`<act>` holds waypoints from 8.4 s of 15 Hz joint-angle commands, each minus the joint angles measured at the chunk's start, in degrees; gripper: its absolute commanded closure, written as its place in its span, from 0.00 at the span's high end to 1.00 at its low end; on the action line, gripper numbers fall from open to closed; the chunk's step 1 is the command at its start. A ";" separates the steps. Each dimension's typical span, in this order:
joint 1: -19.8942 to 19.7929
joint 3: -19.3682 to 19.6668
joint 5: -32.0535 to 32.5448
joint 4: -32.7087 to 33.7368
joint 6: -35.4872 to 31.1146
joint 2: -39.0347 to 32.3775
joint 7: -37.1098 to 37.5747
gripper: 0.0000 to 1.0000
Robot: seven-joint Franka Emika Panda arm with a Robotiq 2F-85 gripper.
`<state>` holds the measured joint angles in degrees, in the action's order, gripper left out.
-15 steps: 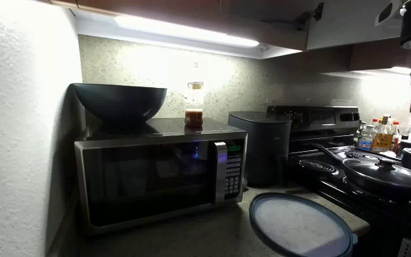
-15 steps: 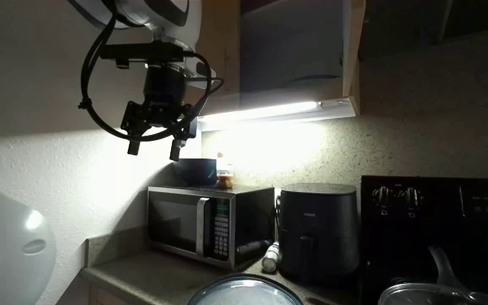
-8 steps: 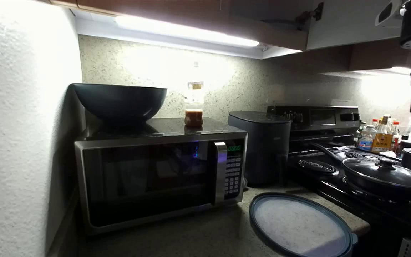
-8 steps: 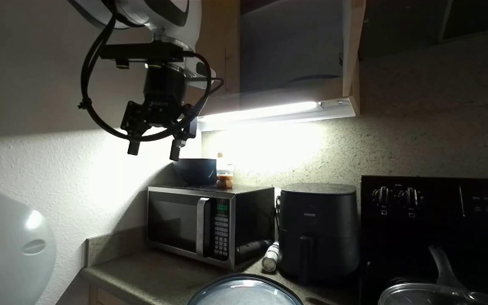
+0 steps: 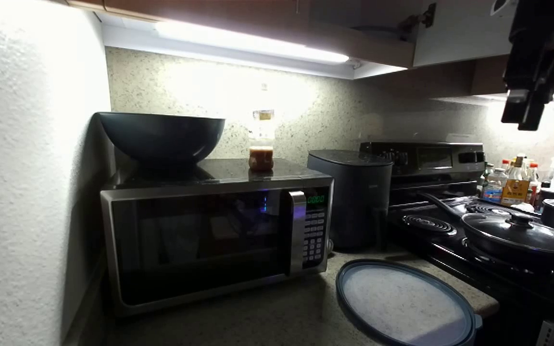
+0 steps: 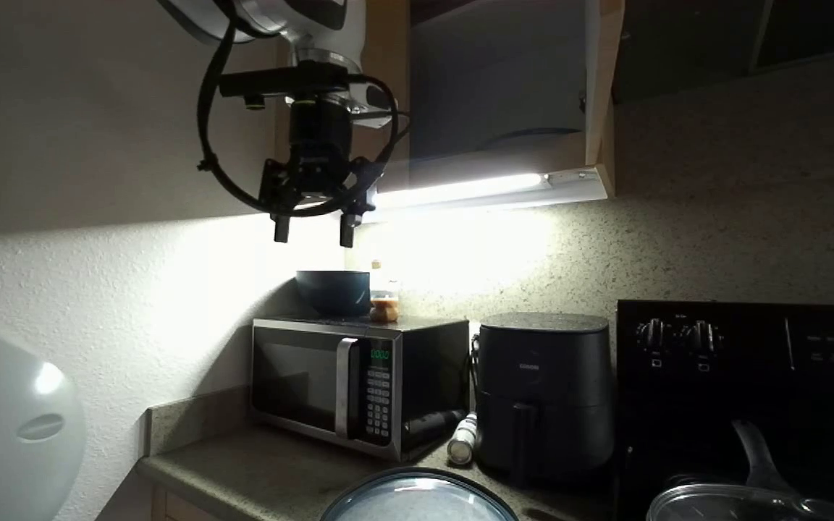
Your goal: Pick up the lid from the cabinet and put it on the counter
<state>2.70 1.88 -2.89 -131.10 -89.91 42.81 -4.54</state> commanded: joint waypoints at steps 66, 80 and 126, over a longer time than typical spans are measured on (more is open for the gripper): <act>-7.93 0.96 -23.81 27.72 -51.72 -25.15 44.74 1.00; -9.18 2.55 -21.66 26.08 -57.44 -25.73 53.93 1.00; -5.08 4.45 -42.96 20.82 -44.73 -12.08 28.86 0.08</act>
<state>-1.21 7.00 -45.14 -110.58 -135.18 30.96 24.68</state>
